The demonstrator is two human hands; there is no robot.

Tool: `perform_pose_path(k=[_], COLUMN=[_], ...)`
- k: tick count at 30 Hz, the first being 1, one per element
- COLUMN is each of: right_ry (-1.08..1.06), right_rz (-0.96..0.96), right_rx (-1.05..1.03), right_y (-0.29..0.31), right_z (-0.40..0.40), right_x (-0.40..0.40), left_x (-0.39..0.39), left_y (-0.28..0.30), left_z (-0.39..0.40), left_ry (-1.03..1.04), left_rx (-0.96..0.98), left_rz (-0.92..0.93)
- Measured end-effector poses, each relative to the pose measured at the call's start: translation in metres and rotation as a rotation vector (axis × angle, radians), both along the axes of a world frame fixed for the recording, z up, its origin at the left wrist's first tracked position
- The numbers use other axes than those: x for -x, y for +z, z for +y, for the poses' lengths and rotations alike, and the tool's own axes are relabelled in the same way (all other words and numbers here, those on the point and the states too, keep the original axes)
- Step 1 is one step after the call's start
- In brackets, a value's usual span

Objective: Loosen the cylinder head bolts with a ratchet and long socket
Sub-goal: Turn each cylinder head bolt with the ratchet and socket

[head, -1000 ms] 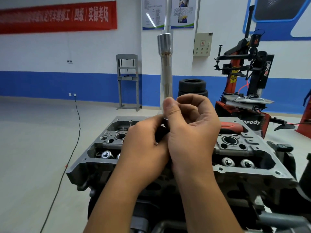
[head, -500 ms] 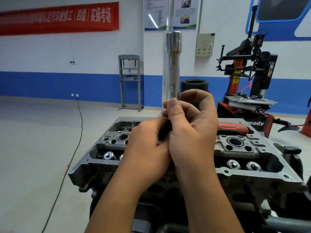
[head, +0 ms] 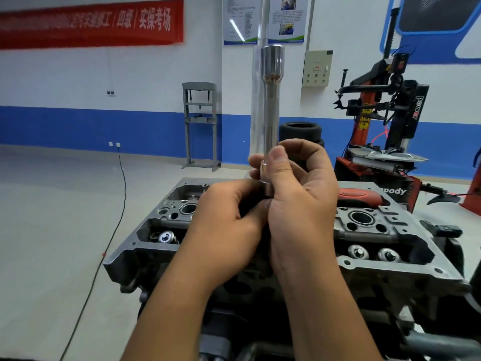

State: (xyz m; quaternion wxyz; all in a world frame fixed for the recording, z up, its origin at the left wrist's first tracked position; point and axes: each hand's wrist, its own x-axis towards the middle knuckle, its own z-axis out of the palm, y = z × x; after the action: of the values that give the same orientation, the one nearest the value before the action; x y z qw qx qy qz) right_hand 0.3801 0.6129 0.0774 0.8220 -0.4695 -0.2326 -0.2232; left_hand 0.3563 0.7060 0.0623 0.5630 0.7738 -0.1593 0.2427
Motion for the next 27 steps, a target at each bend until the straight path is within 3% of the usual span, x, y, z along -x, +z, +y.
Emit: perform_pose_path(k=[6, 11, 17, 23, 27], right_ry=[-0.028, 0.03, -0.001, -0.067, 0.037], right_rz=[-0.001, 0.007, 0.047, 0.016, 0.045], right_rx=[0.011, 0.007, 0.033, -0.003, 0.0], right_y=[0.0, -0.0009, -0.0005, -0.0003, 0.0008], right_z=[-0.0015, -0.0016, -0.0023, -0.0042, -0.0027], right_x=[0.0011, 0.0009, -0.0009, -0.0014, -0.0003], left_x=[-0.0019, 0.0011, -0.0017, 0.0023, 0.0008], left_y=[-0.0012, 0.0011, -0.0007, 0.0032, 0.0021], left_z=[-0.0045, -0.0018, -0.0059, -0.0023, -0.0039], left_ry=[0.152, 0.005, 0.18, -0.015, 0.091], left_rx=[0.041, -0.004, 0.016, -0.015, 0.041], left_rz=[-0.007, 0.04, 0.0, 0.054, 0.006])
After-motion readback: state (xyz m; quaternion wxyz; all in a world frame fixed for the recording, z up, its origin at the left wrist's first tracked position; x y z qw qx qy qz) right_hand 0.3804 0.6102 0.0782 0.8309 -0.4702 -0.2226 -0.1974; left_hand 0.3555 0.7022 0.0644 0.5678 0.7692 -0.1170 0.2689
